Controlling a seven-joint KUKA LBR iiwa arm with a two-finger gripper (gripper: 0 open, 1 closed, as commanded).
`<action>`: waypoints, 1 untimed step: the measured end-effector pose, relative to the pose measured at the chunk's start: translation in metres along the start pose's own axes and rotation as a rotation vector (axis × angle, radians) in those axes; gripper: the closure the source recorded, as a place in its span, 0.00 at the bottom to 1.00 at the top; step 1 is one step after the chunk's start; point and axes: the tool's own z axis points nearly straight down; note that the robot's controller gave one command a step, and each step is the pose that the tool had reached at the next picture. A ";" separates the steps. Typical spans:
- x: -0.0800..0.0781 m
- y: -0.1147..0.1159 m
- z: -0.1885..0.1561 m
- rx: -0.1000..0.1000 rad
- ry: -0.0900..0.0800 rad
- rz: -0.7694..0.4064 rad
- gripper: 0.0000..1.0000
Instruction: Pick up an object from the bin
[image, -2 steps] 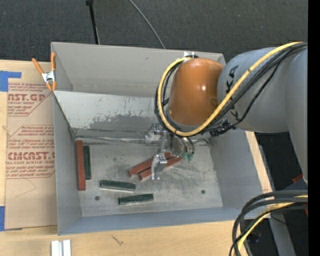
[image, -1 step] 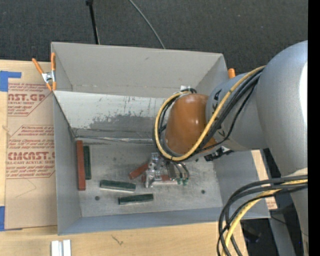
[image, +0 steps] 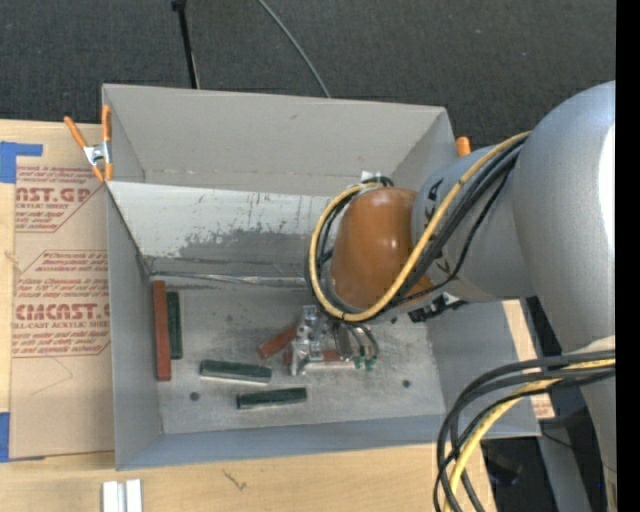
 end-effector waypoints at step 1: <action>-0.005 0.003 -0.011 0.002 0.014 0.026 1.00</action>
Offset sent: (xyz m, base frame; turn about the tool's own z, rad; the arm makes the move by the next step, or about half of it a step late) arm 0.0207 -0.0063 0.0430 0.0126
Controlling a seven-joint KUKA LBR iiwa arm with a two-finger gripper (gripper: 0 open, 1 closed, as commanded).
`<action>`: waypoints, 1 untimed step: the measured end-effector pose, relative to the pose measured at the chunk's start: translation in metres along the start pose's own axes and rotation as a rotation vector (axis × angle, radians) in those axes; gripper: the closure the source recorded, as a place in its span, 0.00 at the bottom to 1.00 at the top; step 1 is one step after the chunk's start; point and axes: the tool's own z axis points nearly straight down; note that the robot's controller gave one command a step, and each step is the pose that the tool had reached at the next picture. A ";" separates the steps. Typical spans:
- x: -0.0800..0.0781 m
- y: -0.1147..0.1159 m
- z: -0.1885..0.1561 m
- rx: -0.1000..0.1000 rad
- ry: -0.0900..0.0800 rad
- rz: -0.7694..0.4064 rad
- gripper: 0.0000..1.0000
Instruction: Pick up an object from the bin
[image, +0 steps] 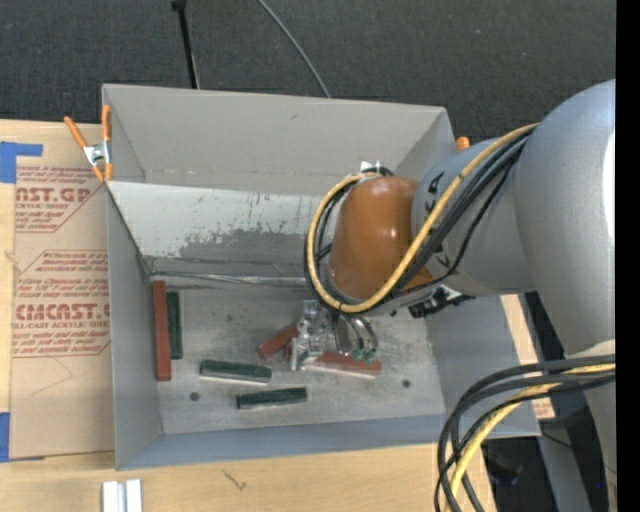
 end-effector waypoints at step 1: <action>-0.012 -0.006 -0.025 0.001 0.002 -0.010 1.00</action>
Offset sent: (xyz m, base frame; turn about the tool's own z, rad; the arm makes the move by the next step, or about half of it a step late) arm 0.0036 0.0007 0.0419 0.0149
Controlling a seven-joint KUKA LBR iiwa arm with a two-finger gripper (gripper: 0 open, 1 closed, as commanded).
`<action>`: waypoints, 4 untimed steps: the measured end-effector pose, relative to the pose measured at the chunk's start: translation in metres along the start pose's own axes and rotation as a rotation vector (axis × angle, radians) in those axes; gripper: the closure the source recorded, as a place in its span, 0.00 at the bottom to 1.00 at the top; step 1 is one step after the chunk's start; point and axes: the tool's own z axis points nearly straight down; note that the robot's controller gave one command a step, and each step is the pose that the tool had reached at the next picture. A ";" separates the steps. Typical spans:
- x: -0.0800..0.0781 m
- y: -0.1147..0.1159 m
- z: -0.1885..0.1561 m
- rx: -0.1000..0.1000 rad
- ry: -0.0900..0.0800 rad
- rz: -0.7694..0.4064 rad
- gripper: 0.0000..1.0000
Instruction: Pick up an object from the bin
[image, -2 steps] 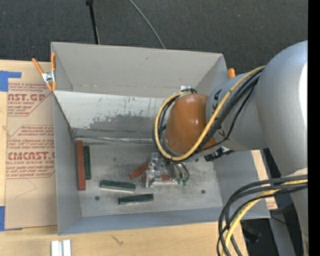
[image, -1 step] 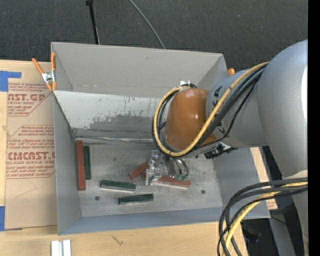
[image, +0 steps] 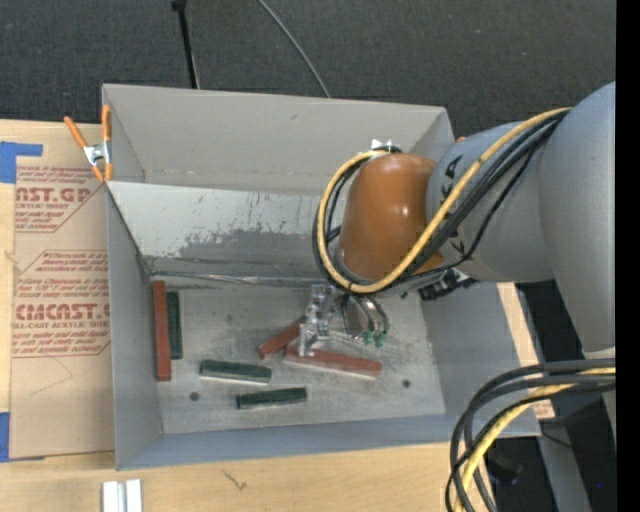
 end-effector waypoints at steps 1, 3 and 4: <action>-0.003 -0.002 -0.007 0.000 -0.001 -0.002 1.00; 0.047 -0.019 0.052 -0.002 0.001 -0.102 0.00; 0.048 0.054 0.048 -0.004 -0.011 -0.125 1.00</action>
Offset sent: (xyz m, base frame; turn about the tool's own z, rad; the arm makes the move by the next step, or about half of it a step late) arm -0.0468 -0.0210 -0.0538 -0.1009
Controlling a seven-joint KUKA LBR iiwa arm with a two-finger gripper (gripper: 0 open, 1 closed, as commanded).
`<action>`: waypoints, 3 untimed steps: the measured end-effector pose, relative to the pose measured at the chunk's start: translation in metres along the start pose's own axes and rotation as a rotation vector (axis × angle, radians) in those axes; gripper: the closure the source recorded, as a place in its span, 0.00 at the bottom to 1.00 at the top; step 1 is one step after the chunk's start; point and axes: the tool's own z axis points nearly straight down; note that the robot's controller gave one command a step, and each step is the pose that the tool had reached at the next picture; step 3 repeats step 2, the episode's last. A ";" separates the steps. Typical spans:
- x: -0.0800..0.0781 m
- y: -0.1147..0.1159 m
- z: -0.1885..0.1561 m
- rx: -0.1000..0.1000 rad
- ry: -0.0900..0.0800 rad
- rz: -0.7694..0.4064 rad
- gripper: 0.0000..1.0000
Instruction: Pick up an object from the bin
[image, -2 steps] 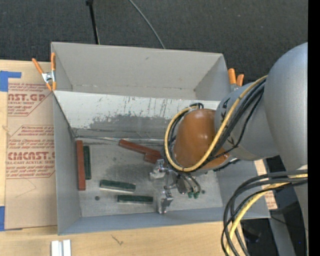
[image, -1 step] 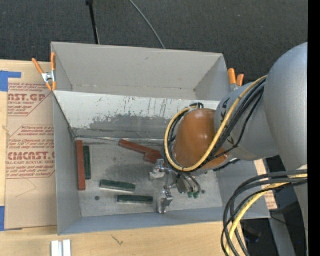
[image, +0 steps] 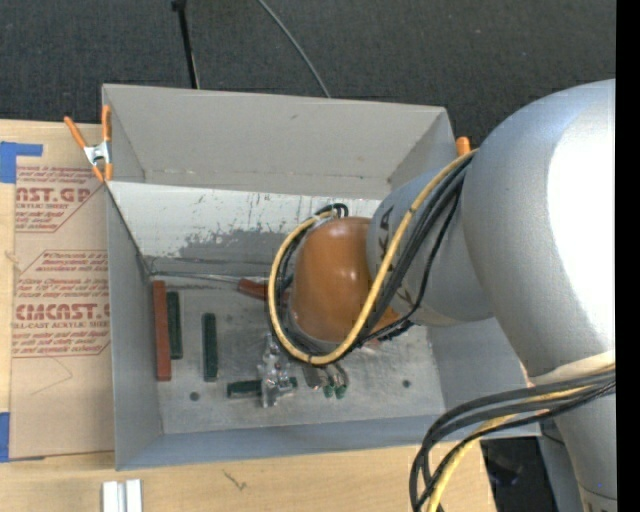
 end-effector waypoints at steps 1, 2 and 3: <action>0.000 0.000 0.000 0.000 0.000 0.000 1.00; -0.003 0.010 -0.149 0.003 0.008 0.054 1.00; -0.003 0.010 -0.149 0.003 0.008 0.054 1.00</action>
Offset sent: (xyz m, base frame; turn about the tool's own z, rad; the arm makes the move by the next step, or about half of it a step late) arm -0.0005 0.0089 0.1494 0.0556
